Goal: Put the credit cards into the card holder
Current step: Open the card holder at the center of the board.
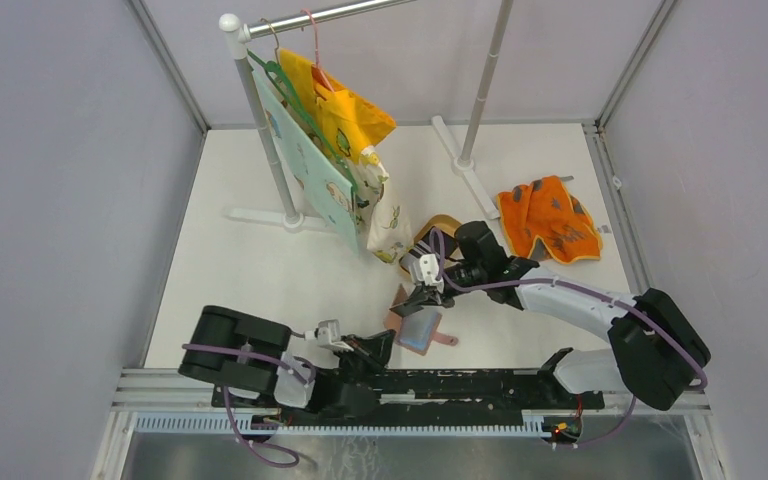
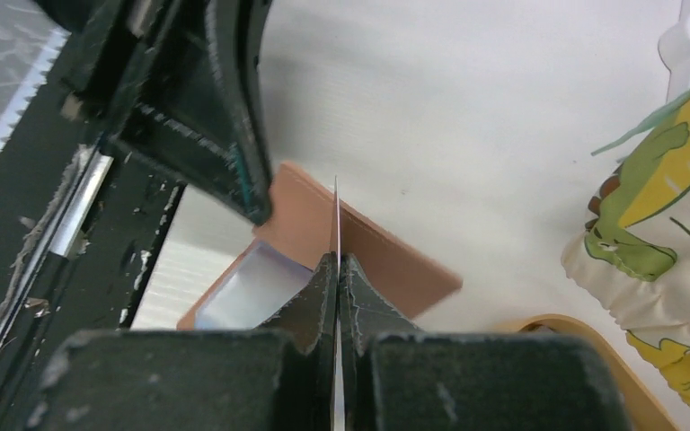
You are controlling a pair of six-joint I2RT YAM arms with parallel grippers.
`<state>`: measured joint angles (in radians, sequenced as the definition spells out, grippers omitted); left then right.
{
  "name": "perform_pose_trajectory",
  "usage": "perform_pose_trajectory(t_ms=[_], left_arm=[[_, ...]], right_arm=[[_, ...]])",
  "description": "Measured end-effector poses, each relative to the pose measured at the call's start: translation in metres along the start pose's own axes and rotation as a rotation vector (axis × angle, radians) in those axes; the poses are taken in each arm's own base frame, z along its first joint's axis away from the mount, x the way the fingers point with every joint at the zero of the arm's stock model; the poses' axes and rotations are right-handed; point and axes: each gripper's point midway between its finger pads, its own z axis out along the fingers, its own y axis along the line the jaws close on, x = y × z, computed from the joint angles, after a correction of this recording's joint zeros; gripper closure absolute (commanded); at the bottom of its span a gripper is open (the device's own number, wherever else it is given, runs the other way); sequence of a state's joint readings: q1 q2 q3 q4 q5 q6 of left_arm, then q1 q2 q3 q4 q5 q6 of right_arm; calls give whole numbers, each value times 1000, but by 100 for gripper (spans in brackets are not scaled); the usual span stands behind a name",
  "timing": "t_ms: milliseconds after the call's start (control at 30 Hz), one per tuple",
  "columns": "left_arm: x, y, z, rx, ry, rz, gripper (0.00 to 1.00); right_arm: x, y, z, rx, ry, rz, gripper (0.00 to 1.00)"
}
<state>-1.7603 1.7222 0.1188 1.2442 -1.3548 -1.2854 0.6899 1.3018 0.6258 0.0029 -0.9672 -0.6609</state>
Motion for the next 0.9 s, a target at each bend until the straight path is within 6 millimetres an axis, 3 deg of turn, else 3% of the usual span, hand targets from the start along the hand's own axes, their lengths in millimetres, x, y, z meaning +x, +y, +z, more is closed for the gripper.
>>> perform_pose_trajectory(t_ms=[67,167,233,300,433,567,700,900], left_arm=[[14,3,2,-54,17,15,78],[43,-12,1,-155,50,231,91],[54,-24,-4,-191,59,392,92],[57,-22,-12,-222,70,555,87],[32,8,-24,-290,68,865,73],[4,18,-30,-331,63,992,51],[-16,18,-36,-356,80,959,34],[-21,-7,-38,-323,116,726,21]], right_arm=[[3,-6,2,15,22,10,100],[11,-10,4,32,51,35,100],[17,-11,5,43,69,60,100],[21,-11,5,49,81,80,100],[23,-13,6,58,85,101,100],[24,-12,8,49,81,120,100],[24,-11,9,43,75,125,100],[24,-10,10,37,68,140,100]])
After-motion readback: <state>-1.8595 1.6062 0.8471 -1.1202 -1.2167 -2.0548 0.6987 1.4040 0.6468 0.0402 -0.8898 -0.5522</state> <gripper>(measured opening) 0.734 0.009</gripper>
